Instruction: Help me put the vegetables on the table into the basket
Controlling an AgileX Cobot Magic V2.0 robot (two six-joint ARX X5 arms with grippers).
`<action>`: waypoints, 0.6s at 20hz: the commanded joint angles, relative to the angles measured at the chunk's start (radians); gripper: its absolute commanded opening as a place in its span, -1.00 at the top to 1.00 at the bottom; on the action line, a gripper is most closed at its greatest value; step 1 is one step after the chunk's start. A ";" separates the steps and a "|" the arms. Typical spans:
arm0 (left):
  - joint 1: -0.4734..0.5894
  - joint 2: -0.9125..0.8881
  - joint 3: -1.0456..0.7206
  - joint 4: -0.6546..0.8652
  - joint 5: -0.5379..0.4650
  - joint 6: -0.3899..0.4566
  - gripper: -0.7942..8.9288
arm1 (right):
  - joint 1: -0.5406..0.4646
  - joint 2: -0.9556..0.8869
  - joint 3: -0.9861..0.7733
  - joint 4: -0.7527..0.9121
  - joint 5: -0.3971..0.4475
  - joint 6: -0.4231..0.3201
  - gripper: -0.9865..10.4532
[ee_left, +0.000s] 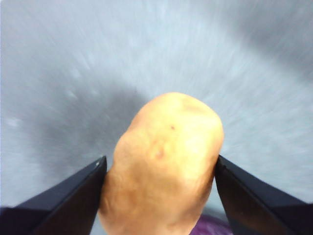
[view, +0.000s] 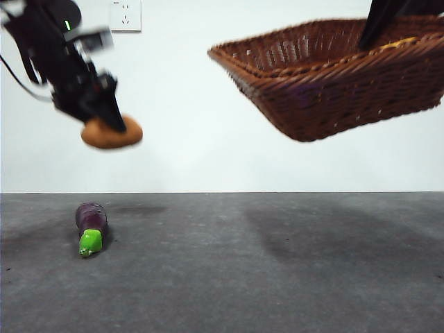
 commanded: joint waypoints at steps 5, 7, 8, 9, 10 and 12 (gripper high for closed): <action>-0.055 -0.258 -0.005 -0.180 0.129 -0.101 0.85 | 0.000 0.119 0.002 0.026 -0.009 0.006 0.85; -0.147 -0.348 -0.016 -0.205 0.129 -0.109 0.85 | 0.000 0.144 -0.016 0.045 -0.027 0.018 0.85; -0.203 -0.383 -0.018 -0.220 0.128 -0.112 0.85 | 0.002 0.151 -0.032 0.057 -0.046 0.023 0.85; -0.300 -0.417 -0.018 -0.245 0.107 -0.127 0.85 | 0.002 0.154 -0.079 0.111 -0.091 0.058 0.85; -0.341 -0.421 -0.018 -0.256 0.084 -0.130 0.85 | 0.002 0.155 -0.097 0.134 -0.111 0.071 0.85; -0.500 -0.423 -0.032 -0.286 -0.045 -0.130 0.85 | 0.003 0.155 -0.175 0.216 -0.162 0.120 0.85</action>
